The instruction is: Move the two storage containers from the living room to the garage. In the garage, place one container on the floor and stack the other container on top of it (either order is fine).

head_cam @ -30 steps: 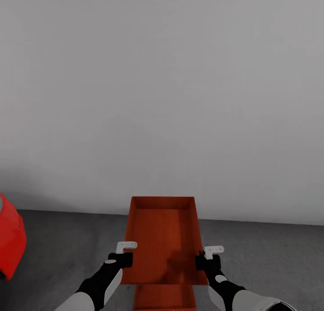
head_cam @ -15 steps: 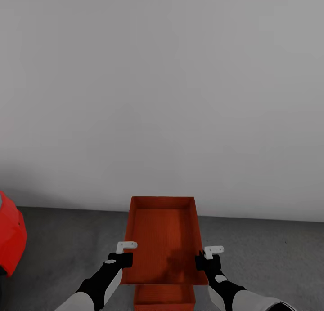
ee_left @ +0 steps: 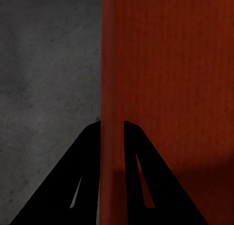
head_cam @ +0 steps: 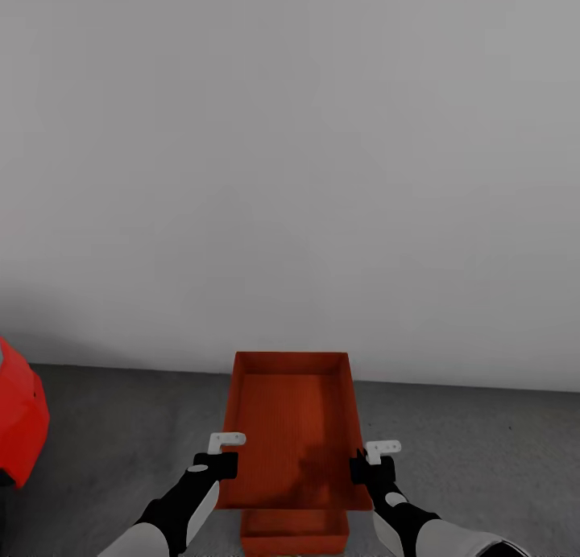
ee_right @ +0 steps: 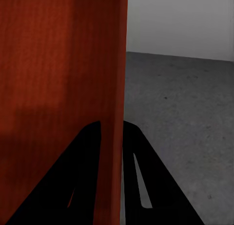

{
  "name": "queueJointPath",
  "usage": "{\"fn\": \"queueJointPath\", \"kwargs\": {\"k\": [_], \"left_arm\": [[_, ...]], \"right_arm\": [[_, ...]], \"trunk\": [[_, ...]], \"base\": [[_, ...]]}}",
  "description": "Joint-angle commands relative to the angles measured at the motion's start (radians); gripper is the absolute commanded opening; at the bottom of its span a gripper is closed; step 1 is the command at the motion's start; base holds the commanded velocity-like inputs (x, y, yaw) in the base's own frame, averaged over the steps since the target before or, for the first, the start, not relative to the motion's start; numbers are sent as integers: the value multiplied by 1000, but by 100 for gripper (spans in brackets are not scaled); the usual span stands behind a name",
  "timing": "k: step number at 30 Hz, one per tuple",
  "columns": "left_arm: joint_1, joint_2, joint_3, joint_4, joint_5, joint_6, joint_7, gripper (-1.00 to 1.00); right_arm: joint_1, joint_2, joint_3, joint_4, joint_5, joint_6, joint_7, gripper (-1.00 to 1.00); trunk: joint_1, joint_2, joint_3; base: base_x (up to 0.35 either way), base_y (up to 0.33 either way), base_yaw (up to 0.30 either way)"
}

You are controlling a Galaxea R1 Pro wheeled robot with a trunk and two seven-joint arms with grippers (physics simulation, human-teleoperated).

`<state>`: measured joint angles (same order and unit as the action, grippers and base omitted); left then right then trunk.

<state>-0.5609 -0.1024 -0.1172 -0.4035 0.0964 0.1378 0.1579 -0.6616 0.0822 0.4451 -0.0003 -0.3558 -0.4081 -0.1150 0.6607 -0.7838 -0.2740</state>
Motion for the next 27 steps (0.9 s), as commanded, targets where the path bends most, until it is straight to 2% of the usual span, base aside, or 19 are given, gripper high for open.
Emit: {"fn": "queueJointPath", "kwargs": {"k": [1,27], "left_arm": [[-1,-5,-9,-5,9,5,12,-100],[-1,-4,-9,-5,9,5,12,-100]], "right_arm": [[-1,1,-22,3,-23,-5,-5,-100],[-1,1,-21,3,-23,-5,-5,-100]], "trunk": [[0,-1,-3],[0,-1,-44]], "base": [[0,0,0],[0,0,0]]}}
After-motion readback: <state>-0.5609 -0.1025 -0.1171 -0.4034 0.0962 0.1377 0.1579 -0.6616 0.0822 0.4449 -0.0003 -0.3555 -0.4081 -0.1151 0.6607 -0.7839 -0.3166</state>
